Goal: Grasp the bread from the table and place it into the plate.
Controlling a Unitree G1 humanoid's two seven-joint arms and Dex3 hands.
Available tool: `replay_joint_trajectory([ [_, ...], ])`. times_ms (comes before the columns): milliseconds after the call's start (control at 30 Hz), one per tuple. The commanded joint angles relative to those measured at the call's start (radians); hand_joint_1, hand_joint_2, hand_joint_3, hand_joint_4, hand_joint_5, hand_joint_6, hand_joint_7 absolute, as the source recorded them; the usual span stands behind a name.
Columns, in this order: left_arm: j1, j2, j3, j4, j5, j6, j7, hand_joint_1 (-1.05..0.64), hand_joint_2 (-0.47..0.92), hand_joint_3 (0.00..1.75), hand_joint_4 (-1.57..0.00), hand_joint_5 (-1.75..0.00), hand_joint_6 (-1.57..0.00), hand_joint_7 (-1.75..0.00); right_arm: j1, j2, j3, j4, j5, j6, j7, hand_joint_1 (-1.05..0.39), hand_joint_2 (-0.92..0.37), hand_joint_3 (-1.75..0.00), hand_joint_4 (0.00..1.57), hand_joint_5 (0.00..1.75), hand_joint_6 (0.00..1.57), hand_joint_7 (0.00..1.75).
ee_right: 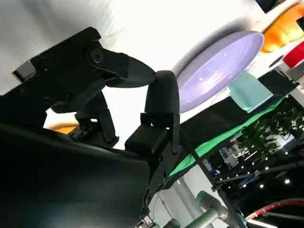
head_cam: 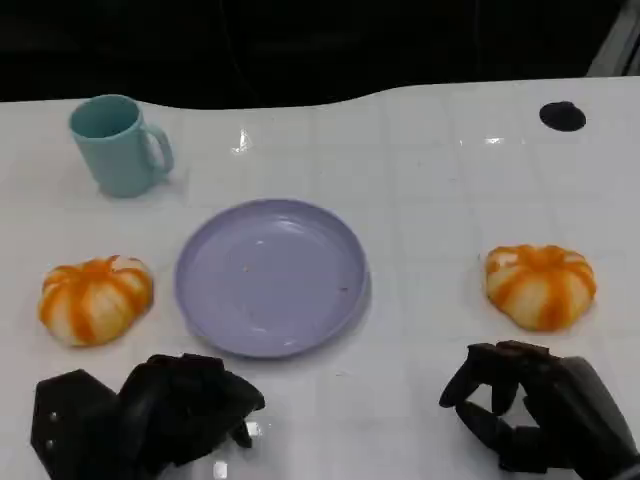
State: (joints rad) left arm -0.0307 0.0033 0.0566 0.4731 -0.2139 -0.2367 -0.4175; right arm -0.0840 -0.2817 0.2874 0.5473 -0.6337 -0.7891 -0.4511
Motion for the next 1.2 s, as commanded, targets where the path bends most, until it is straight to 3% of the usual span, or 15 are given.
replay_joint_trajectory([
  [33,0.003,0.015,0.007,0.025,0.005,0.000,0.002,-1.05,0.63,0.26,-0.93,-1.49,-1.53,-0.39,-0.009,-0.012,-0.019,-0.005,0.010,0.006,-0.010,-0.30,-0.55,-0.85,0.75,1.64,0.77,1.13],
  [267,0.005,0.015,0.007,0.022,0.002,0.003,0.002,-1.05,0.62,0.26,-0.92,-1.50,-1.52,-0.39,0.001,-0.018,-0.031,-0.057,-0.015,0.033,-0.026,-0.33,-0.67,-0.66,0.63,1.15,0.74,0.57],
  [333,0.006,0.016,0.007,0.020,0.002,0.005,0.002,-1.05,0.62,0.27,-0.92,-1.50,-1.52,-0.40,0.005,-0.025,-0.036,-0.087,-0.014,0.049,-0.011,-0.37,-0.83,-0.33,0.55,0.73,0.69,0.33],
  [433,0.006,0.017,0.008,0.021,0.002,-0.001,0.000,-1.05,0.63,0.27,-0.92,-1.50,-1.52,-0.40,0.009,-0.036,-0.042,-0.126,-0.019,0.072,0.008,-0.41,-0.91,-0.15,0.50,0.49,0.64,0.16],
  [733,0.009,0.015,0.004,0.010,0.006,0.005,0.005,-1.05,0.63,0.27,-0.91,-1.50,-1.52,-0.40,0.010,-0.090,-0.062,-0.227,-0.051,0.144,0.050,-0.48,-0.92,-0.11,0.31,0.34,0.48,0.03],
  [967,0.011,0.014,0.004,0.007,-0.001,0.007,-0.002,-1.05,0.62,0.26,-0.91,-1.50,-1.52,-0.40,0.015,-0.128,-0.078,-0.339,-0.170,0.302,0.053,-0.46,-0.91,-0.05,0.15,0.29,0.35,0.00],
  [1100,0.011,0.015,0.003,0.008,0.002,0.005,0.001,-1.05,0.63,0.26,-0.91,-1.51,-1.52,-0.40,0.005,-0.145,-0.075,-0.376,-0.228,0.394,0.068,-0.43,-0.89,-0.01,0.02,0.45,0.32,0.00],
  [1200,0.012,0.016,0.002,0.006,0.006,0.005,0.005,-1.05,0.63,0.26,-0.91,-1.52,-1.52,-0.40,-0.008,-0.155,-0.072,-0.393,-0.257,0.467,0.104,-0.43,-0.89,0.00,0.00,0.42,0.30,0.00],
])
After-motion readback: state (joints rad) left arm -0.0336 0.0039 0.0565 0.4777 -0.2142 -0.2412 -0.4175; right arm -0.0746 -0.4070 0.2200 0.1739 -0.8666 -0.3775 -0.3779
